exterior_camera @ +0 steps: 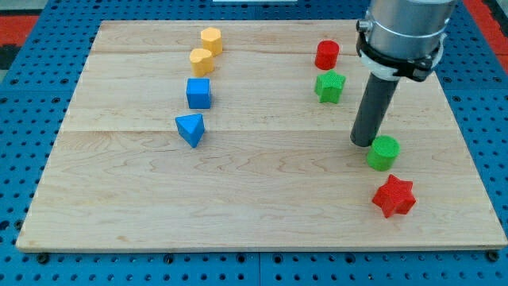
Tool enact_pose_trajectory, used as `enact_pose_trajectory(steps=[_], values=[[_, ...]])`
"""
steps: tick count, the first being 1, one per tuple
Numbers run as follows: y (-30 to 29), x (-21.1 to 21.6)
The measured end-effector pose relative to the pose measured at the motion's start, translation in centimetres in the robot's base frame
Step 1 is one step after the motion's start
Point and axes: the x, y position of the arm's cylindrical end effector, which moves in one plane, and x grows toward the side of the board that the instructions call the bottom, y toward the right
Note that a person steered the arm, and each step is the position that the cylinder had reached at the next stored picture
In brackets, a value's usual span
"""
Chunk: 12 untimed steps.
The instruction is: Keep green star and red circle above green circle vertically
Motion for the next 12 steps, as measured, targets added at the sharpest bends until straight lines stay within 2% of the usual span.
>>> enact_pose_trajectory(steps=[1, 3, 4, 5, 6, 8, 10, 11, 12], values=[[-0.2, -0.2], [-8.4, -9.5], [-9.1, -13.6], [-2.3, -13.4], [0.9, -8.9], [-1.4, -9.5], [-2.6, -7.5], [-6.4, -6.8], [-4.7, -4.7]])
